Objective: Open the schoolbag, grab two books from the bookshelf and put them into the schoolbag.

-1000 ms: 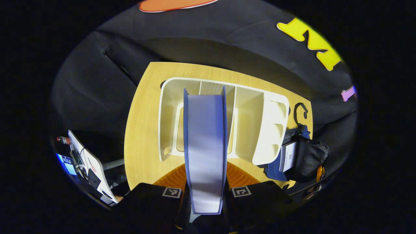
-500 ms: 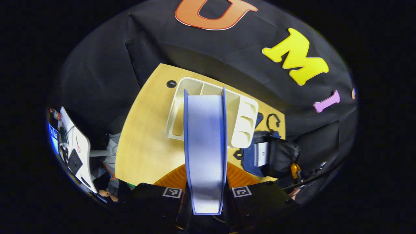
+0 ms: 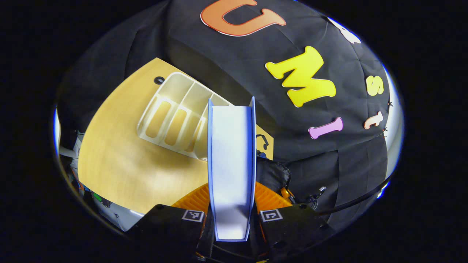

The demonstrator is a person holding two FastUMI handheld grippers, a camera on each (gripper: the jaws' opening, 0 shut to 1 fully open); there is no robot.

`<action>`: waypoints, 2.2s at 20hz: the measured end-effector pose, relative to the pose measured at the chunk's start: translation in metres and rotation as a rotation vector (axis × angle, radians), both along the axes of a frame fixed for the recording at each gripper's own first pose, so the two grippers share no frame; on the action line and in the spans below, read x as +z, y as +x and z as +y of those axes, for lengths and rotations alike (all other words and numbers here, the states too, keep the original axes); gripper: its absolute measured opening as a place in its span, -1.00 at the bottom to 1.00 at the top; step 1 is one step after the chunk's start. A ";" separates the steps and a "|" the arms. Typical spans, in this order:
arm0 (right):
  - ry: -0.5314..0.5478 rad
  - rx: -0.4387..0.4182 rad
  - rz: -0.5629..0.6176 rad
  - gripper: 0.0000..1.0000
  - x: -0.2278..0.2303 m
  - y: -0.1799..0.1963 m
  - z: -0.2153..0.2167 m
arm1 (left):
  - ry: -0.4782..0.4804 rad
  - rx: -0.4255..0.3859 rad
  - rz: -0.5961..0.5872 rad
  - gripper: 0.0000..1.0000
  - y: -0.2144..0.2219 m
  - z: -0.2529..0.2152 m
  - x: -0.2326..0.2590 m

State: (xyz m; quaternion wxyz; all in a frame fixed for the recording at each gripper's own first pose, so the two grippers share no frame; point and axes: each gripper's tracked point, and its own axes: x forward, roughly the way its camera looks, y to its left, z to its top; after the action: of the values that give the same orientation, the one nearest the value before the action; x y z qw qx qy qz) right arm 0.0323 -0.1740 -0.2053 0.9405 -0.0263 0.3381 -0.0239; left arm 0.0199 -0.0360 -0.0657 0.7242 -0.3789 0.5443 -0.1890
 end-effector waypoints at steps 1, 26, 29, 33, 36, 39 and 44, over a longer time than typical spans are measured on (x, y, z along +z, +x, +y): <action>-0.001 0.001 0.003 -0.99 0.000 -0.002 -0.001 | -0.037 -0.005 -0.009 -0.17 -0.002 -0.019 -0.004; -0.013 0.017 0.001 -0.99 0.014 0.002 -0.025 | -0.168 -0.128 -0.051 -0.16 -0.042 -0.291 -0.160; -0.004 0.012 -0.006 -0.99 0.022 0.006 -0.027 | -0.186 -0.125 -0.033 -0.17 -0.039 -0.309 -0.167; -0.006 0.017 -0.013 -0.99 0.030 0.009 -0.027 | -0.217 -0.126 -0.024 -0.16 -0.035 -0.328 -0.171; -0.011 0.027 -0.022 -0.99 0.039 0.011 -0.025 | -0.245 -0.121 -0.009 -0.17 -0.031 -0.344 -0.176; -0.010 0.036 -0.029 -0.99 0.046 0.013 -0.019 | -0.284 -0.111 0.016 -0.17 -0.026 -0.367 -0.184; -0.027 0.057 -0.030 -0.99 0.051 0.015 -0.010 | -0.354 -0.112 0.062 -0.17 -0.020 -0.408 -0.202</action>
State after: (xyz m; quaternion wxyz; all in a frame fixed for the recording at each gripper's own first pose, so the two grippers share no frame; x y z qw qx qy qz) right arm 0.0477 -0.1837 -0.1546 0.9452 -0.0480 0.3229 -0.0020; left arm -0.0002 -0.4443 -0.2681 0.6172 -0.4753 0.5450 -0.3100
